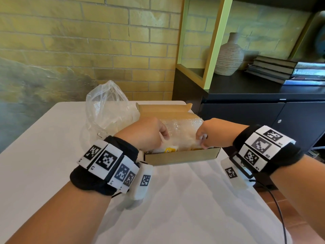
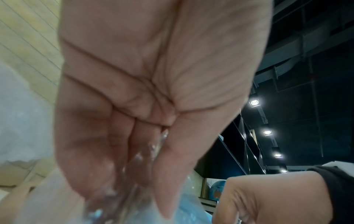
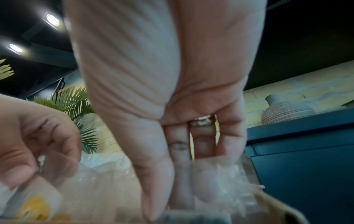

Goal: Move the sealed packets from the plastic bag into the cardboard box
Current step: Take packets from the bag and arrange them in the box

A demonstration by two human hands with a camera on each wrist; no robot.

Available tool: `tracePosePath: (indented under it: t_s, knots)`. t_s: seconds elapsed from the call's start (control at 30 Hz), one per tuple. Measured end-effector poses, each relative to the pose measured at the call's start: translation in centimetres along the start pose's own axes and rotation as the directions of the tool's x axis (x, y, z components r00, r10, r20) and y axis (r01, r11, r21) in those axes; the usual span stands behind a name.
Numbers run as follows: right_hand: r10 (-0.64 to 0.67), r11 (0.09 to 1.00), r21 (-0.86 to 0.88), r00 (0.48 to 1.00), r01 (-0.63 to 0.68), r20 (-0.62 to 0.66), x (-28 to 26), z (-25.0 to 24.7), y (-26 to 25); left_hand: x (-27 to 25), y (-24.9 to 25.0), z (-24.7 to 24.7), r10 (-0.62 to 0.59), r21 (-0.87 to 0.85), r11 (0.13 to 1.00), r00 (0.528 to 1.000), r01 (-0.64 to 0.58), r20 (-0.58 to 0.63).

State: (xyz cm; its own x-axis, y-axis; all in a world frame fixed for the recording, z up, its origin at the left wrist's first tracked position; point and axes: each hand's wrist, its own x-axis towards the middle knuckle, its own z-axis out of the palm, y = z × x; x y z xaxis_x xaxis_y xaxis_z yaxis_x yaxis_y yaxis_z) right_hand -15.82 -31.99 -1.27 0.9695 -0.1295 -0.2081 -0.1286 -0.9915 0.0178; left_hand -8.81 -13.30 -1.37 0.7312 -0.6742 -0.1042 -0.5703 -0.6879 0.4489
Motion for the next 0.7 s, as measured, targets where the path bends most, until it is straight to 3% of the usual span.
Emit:
tracePosePath:
  t_s: [0.2,0.4,0.7]
  knots:
    - [0.011,1.000,-0.017,0.999,-0.011,-0.031,-0.2,-0.7,0.6,0.4,1.2,-0.2,0.044,0.121,0.992,0.999,-0.042,-0.019]
    - [-0.002,1.000,-0.011,0.997,0.002,-0.075,-0.1,-0.9,0.5,0.3,1.1,-0.2,0.076,0.109,0.992,0.993,-0.066,-0.092]
    - [0.000,1.000,-0.030,1.000,-0.001,-0.012,-0.2,-0.1,0.1,-0.3,0.7,0.4,0.031,0.300,0.952,0.996,-0.055,0.084]
